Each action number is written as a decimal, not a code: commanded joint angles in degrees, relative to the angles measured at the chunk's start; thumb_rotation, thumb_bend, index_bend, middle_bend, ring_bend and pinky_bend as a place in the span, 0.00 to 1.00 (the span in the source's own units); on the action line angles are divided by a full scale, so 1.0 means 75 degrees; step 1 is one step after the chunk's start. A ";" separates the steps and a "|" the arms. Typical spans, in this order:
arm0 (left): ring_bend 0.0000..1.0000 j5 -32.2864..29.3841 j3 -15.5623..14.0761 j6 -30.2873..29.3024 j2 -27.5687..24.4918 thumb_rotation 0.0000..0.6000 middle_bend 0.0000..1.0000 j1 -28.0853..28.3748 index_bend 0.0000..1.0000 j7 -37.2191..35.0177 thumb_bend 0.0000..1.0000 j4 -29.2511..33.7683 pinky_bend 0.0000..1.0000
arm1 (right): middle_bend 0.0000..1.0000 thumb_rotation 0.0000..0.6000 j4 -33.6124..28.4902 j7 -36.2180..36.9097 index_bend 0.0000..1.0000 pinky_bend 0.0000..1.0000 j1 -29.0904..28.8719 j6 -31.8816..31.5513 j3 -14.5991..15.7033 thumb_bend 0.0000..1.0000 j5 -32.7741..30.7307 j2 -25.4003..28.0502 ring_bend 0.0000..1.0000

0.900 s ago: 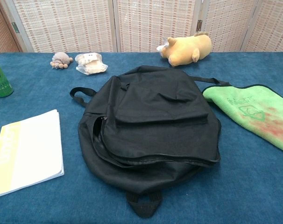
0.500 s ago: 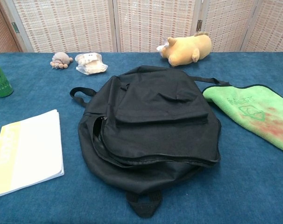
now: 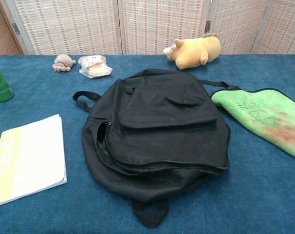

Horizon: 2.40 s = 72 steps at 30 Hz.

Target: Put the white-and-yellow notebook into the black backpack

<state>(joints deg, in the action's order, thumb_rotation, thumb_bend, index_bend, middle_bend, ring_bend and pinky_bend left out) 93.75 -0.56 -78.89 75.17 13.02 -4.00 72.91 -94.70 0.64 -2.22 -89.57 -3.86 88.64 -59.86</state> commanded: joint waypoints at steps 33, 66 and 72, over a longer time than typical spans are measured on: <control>0.17 0.0162 -0.0671 0.0841 0.1360 1.00 0.19 0.0430 0.10 -0.1008 0.31 -0.1681 0.13 | 0.02 1.00 -0.0494 -0.0279 0.00 0.00 0.0174 -0.0281 0.0109 0.00 0.0342 0.0086 0.00; 0.15 -0.0089 -0.0502 0.1522 0.1359 1.00 0.16 0.1102 0.03 -0.0587 0.04 -0.1563 0.11 | 0.02 1.00 -0.0254 0.0033 0.00 0.00 0.0334 -0.0561 0.0098 0.00 0.0457 0.0008 0.00; 0.15 -0.0110 -0.0497 0.1648 0.1436 1.00 0.16 0.1217 0.04 -0.0557 0.04 -0.1631 0.11 | 0.02 1.00 -0.0236 0.0057 0.00 0.00 0.0338 -0.0560 0.0098 0.00 0.0465 0.0001 0.00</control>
<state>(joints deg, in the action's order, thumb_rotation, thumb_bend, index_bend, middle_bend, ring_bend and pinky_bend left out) 92.95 -4.30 -66.57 85.90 22.10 -8.16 60.71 -96.48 1.06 0.32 -93.76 -3.12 92.12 -59.85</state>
